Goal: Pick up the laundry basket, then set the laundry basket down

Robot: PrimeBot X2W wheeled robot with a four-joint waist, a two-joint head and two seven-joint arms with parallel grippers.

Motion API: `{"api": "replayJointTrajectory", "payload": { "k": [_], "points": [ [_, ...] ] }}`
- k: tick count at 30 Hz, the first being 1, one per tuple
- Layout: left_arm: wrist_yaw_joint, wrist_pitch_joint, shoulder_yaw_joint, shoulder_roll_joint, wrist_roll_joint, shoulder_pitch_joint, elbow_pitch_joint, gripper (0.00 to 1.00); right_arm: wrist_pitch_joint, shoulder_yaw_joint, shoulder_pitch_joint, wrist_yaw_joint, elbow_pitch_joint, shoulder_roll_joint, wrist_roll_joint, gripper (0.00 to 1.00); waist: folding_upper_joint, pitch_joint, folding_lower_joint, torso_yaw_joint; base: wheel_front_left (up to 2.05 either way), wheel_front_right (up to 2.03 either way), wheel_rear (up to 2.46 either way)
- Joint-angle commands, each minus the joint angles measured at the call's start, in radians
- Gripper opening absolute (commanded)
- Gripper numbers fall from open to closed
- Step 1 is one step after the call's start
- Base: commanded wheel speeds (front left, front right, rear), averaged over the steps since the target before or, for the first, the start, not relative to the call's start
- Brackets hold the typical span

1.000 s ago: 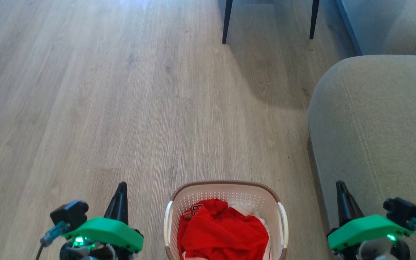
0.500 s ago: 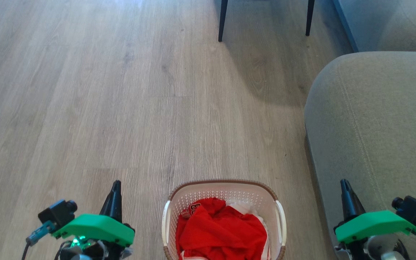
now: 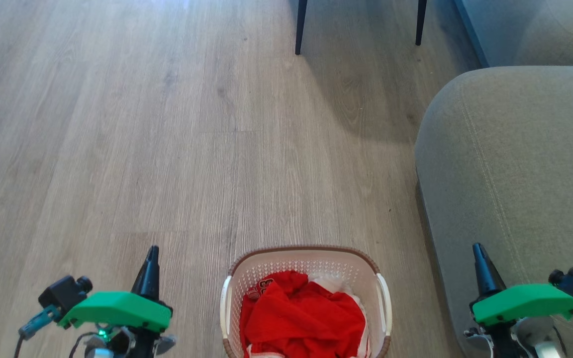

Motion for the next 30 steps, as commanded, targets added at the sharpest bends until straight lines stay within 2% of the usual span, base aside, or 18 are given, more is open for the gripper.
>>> {"api": "replayJointTrajectory", "payload": {
  "k": [1,30],
  "points": [
    [-0.009,0.006,0.033,0.013,-0.022,-0.062,-0.029,0.00,0.006,0.001,-0.052,0.003,-0.026,-0.018,0.024,0.00,0.0000,0.000,0.0000,-0.001,0.00,0.00,0.00],
    [-0.045,0.087,0.120,0.015,-0.320,-0.086,-0.024,0.00,0.086,-0.046,-0.087,0.004,-0.004,-0.020,0.324,0.00,0.0000,0.013,0.0000,-0.029,0.00,0.00,0.00]
  ]
}}
